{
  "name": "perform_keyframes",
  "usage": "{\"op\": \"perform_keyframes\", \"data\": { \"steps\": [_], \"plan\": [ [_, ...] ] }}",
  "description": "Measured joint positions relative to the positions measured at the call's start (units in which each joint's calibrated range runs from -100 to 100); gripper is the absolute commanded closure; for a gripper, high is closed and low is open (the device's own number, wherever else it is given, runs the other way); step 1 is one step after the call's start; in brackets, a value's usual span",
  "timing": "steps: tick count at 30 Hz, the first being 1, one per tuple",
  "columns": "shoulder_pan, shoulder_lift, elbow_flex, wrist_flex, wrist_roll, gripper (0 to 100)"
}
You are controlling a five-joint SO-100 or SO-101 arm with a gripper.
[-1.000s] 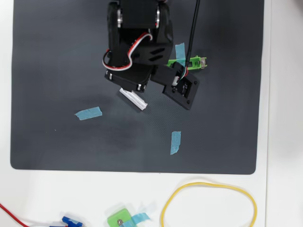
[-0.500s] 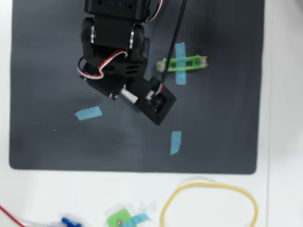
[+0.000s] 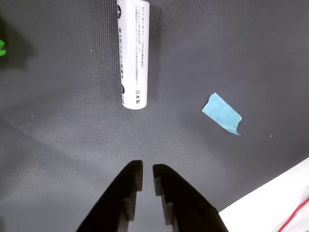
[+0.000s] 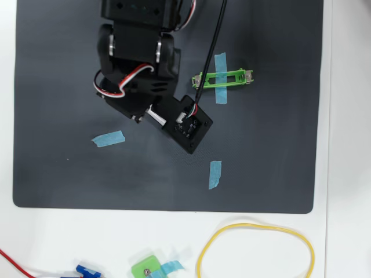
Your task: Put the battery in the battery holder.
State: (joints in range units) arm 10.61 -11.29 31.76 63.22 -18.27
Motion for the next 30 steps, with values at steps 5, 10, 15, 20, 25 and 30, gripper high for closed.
{"op": "perform_keyframes", "data": {
  "steps": [5,10,15,20,25,30],
  "plan": [
    [-0.4,0.2,-2.7,2.2,-4.1,100],
    [-4.2,0.2,-4.2,3.4,-6.1,100],
    [-7.6,2.9,-4.4,3.6,-8.9,100],
    [-10.8,8.1,-5.2,3.6,-9.5,100],
    [-11.2,11.5,-7.9,3.6,-9.5,100],
    [-14.1,11.7,-9.1,3.6,-7.2,100]
  ]
}}
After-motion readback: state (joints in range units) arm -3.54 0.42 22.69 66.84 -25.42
